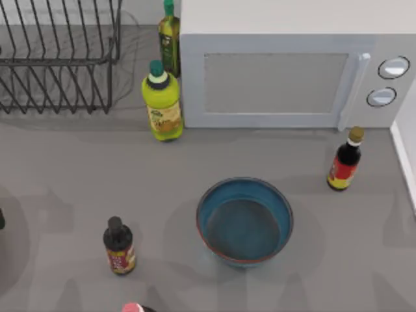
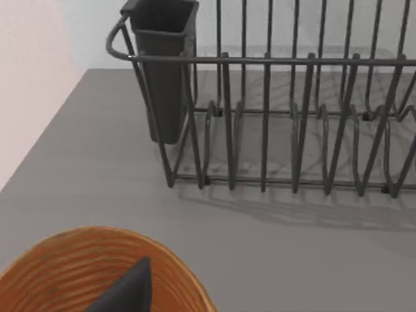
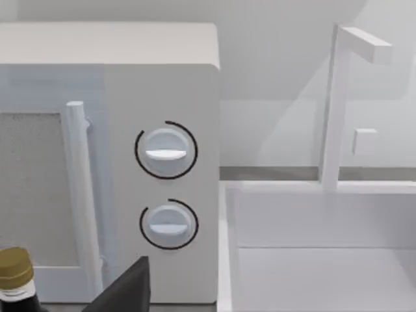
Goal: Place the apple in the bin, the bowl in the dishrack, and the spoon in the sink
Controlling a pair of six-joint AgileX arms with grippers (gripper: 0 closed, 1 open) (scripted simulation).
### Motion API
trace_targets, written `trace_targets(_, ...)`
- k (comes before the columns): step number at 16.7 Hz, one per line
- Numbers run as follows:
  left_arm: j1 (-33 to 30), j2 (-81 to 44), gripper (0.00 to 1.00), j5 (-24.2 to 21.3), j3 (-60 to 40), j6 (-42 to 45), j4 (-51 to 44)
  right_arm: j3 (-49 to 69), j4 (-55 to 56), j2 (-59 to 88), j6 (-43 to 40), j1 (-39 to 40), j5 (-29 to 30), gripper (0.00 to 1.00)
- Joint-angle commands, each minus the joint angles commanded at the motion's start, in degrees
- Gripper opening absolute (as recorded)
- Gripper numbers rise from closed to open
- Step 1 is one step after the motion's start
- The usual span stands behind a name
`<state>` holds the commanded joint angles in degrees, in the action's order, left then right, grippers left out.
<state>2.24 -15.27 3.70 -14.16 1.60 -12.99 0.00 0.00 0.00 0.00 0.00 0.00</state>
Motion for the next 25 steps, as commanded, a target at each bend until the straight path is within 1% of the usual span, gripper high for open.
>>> trace_targets(3, -1.4, 10.2, 1.00, -2.4, 9.3, -1.1, 8.3, 0.0, 0.0, 0.0, 0.0, 0.0, 0.0, 1.00)
trace_targets(6, -2.2, 14.9, 1.00, -3.6, 13.8, -1.6, 12.6, 0.0, 0.0, 0.0, 0.0, 0.0, 0.0, 1.00)
trace_targets(12, -2.0, 15.0, 1.00, -3.6, 14.0, -1.6, 12.9, 0.0, 0.0, 0.0, 0.0, 0.0, 0.0, 1.00)
trace_targets(14, -2.7, 13.4, 1.00, -3.7, 12.5, -2.1, 11.9, 0.0, 0.0, 0.0, 0.0, 0.0, 0.0, 1.00)
trace_targets(16, -4.2, 9.6, 1.00, -3.8, 8.7, -3.5, 9.6, 0.0, 0.0, 0.0, 0.0, 0.0, 0.0, 1.00)
trace_targets(19, -8.1, -0.1, 1.00, -4.0, -0.7, -6.9, 3.5, 0.0, 0.0, 0.0, 0.0, 0.0, 0.0, 1.00)
trace_targets(22, -13.4, -13.2, 1.00, -4.1, -13.5, -11.7, -4.7, 0.0, 0.0, 0.0, 0.0, 0.0, 0.0, 1.00)
trace_targets(25, -19.7, -28.8, 1.00, -4.3, -28.9, -17.5, -14.6, 0.0, 0.0, 0.0, 0.0, 0.0, 0.0, 1.00)
